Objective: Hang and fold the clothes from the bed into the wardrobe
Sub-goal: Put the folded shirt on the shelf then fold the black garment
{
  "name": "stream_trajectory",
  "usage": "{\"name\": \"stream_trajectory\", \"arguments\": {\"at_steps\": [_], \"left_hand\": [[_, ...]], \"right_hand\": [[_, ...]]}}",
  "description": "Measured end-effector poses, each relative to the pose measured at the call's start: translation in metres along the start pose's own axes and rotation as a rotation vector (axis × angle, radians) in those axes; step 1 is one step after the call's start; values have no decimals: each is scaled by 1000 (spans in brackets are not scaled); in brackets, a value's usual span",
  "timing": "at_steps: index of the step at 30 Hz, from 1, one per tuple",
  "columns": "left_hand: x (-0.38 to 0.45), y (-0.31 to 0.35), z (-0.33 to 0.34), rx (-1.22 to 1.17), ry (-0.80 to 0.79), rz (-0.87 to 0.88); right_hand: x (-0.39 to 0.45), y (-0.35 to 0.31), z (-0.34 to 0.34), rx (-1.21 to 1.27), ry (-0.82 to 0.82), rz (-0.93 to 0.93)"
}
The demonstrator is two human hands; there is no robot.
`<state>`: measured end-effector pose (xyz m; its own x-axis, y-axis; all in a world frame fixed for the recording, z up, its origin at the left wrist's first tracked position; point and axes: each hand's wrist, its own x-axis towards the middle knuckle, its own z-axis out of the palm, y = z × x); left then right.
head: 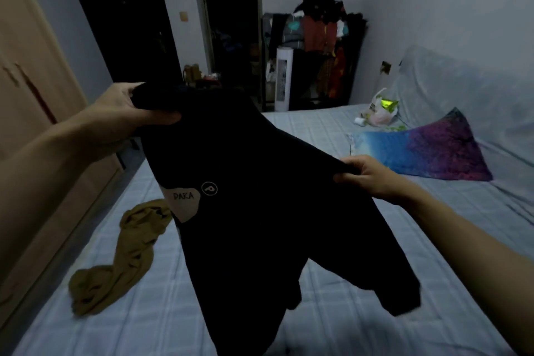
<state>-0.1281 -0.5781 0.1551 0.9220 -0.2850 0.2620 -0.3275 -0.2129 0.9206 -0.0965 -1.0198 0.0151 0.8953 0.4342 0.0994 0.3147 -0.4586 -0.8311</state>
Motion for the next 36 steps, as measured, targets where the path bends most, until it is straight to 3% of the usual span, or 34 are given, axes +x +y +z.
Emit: {"name": "stream_trajectory", "arguments": {"at_steps": [5,10,12,16,19,22,25,27,31,36], "left_hand": [[12,-10,6,-19,6,-18],[44,-43,-3,-23,-26,-71],[64,-62,-10,-8,-28,-100],[126,-106,-26,57,40,-151],[181,-137,-40,124,137,-158],[226,-148,-56,154,242,-83],[244,-145,-73,229,303,51],[240,-141,-82,291,303,144],[220,-148,-91,648,224,279],[167,-200,-57,663,103,323]], "right_hand": [[-2,17,5,150,83,-81],[16,37,0,112,-155,2],[35,51,5,87,-162,52],[99,78,14,25,28,143],[168,90,10,-211,231,166],[234,86,-2,-346,427,110],[274,74,-25,-334,517,8],[289,66,-44,-347,502,-40],[298,60,-65,-466,452,-159],[270,97,-33,-619,266,-181]]}}
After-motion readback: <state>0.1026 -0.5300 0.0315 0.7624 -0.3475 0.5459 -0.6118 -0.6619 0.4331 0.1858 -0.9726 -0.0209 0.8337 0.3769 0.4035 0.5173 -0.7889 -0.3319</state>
